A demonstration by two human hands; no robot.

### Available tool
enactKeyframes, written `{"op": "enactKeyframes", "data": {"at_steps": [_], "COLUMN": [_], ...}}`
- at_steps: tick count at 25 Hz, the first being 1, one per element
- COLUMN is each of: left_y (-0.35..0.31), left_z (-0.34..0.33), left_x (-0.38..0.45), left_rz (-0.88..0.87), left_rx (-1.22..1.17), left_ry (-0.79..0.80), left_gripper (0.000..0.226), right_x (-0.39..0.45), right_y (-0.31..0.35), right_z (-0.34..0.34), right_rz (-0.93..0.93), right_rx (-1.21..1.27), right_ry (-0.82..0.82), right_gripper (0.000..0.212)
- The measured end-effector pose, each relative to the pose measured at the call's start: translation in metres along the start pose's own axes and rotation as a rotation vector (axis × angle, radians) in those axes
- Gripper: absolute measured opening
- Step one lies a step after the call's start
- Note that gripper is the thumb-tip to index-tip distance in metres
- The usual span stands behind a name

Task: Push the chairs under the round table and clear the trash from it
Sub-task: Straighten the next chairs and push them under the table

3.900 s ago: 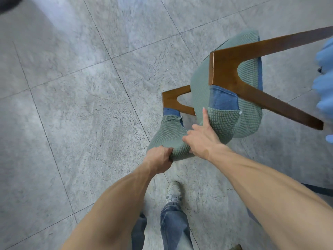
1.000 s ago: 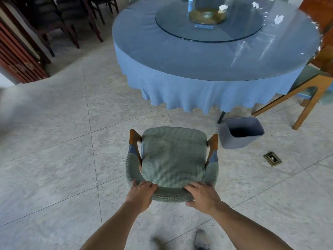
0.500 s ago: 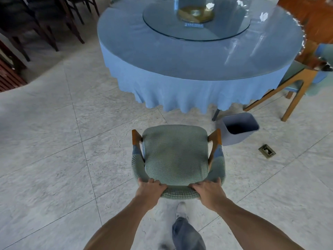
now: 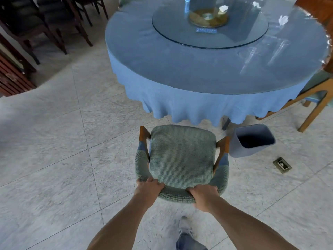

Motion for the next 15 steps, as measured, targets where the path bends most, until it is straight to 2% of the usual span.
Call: {"op": "enactKeyframes", "data": {"at_steps": [4, 8, 11, 15], "left_y": [0.006, 0.044, 0.115, 0.239], "left_z": [0.011, 0.023, 0.032, 0.034], "left_x": [-0.008, -0.029, -0.046, -0.079], "left_rz": [-0.064, -0.024, 0.096, 0.214], "left_rx": [-0.129, -0.31, -0.373, -0.466], "left_ry": [-0.024, -0.024, -0.056, -0.144], "left_gripper": [0.047, 0.046, 0.051, 0.058], "right_x": [0.008, 0.018, 0.047, 0.094], "right_y": [0.013, 0.042, 0.095, 0.183], "right_z": [0.014, 0.048, 0.107, 0.189], "right_rz": [0.05, 0.081, 0.14, 0.186], "right_rx": [-0.043, -0.037, 0.054, 0.087], "right_ry": [0.265, 0.38, 0.217, -0.032], "right_gripper": [0.056, 0.069, 0.071, 0.062]}}
Point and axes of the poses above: each hand's wrist, its own x-axis towards the middle knuckle, its own z-axis out of the back of the hand, y = z × x, the point moved 9 cm from there along x, towards the middle knuckle, and after that the axes turned 2 degrees about -x, right-handed, at the moved point
